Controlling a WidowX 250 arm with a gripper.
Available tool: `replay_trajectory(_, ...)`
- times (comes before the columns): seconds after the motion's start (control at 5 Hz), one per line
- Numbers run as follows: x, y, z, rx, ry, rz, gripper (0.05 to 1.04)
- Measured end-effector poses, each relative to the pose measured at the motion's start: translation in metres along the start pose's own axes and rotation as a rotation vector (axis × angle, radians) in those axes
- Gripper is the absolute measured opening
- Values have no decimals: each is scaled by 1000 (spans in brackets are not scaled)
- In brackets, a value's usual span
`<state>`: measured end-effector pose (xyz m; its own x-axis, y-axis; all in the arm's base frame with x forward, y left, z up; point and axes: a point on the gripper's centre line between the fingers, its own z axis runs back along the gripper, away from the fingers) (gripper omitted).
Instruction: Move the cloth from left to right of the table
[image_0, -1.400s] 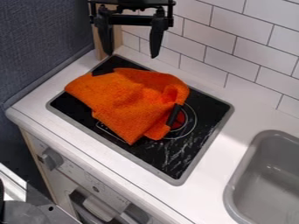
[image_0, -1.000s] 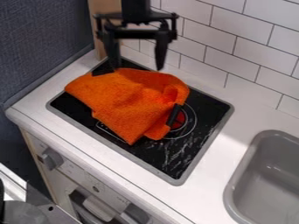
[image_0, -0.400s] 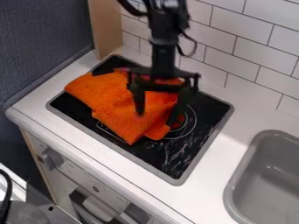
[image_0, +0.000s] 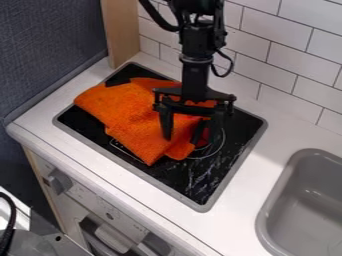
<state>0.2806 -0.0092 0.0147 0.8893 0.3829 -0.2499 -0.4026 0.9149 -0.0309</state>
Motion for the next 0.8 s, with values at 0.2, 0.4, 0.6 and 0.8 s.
replay_trajectory(0.2, 1, -6, -13, -6, 25, -21, 999)
replay_trajectory(0.4, 2, -8, -18, 4, 30, -24, 999)
replay_trajectory(0.6, 10, -10, -28, 11, 33, -31, 952)
replay_trajectory(0.8, 13, -11, -32, 9, 22, -39, 765)
